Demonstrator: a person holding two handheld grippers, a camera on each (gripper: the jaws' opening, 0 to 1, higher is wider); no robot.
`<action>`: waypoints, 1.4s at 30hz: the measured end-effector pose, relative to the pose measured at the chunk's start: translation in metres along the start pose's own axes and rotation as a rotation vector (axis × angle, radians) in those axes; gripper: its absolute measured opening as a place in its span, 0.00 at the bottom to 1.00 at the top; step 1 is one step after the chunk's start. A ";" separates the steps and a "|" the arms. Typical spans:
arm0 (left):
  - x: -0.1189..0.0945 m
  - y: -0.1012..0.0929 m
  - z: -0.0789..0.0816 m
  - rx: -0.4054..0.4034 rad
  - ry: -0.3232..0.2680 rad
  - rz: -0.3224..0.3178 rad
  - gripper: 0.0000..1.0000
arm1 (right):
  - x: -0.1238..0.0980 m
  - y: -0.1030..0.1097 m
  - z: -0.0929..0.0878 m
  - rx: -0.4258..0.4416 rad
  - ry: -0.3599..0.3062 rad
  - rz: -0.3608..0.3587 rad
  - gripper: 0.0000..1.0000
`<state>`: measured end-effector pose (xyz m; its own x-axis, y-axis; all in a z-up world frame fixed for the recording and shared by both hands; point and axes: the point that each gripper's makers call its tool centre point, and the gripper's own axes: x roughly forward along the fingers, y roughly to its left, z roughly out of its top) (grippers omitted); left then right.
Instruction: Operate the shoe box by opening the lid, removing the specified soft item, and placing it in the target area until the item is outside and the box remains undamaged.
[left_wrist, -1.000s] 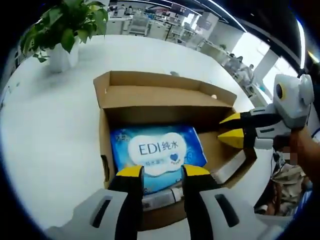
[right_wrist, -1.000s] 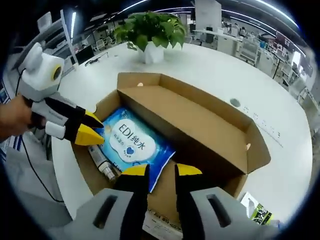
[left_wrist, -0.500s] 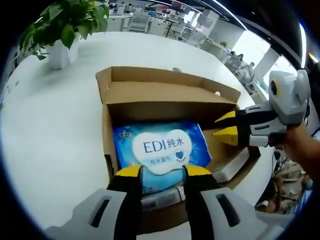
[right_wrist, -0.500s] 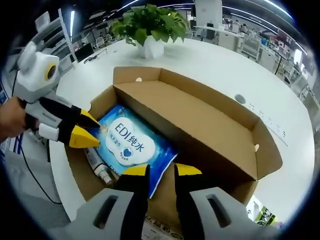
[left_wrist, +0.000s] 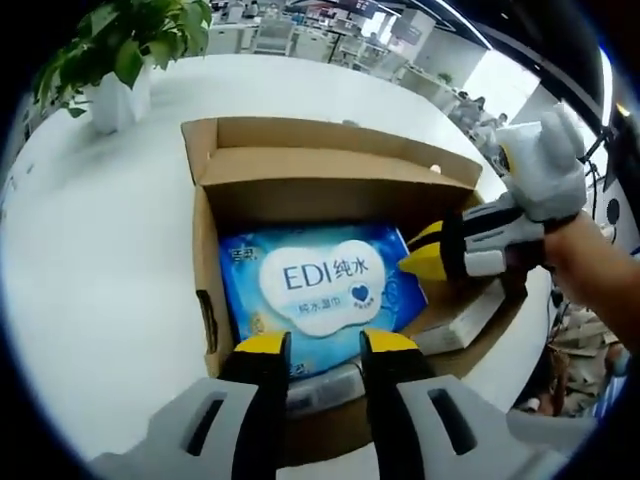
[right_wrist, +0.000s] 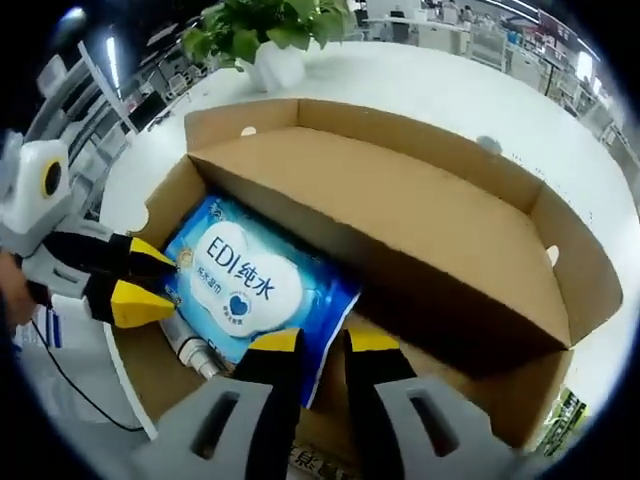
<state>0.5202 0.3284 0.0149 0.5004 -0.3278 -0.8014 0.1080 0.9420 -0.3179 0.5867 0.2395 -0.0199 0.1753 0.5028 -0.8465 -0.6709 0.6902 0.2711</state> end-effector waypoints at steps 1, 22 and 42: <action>0.000 0.000 0.000 -0.006 -0.003 -0.002 0.27 | 0.001 0.000 -0.001 0.004 0.005 0.004 0.12; 0.000 0.000 -0.003 0.003 0.007 0.006 0.27 | -0.015 -0.009 -0.009 -0.002 -0.006 0.005 0.00; 0.025 -0.003 -0.004 0.091 0.166 0.061 0.14 | -0.028 -0.031 -0.019 0.017 -0.018 -0.038 0.00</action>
<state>0.5288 0.3175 -0.0058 0.3601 -0.2707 -0.8928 0.1627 0.9605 -0.2257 0.5888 0.1935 -0.0134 0.2137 0.4854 -0.8478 -0.6513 0.7176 0.2467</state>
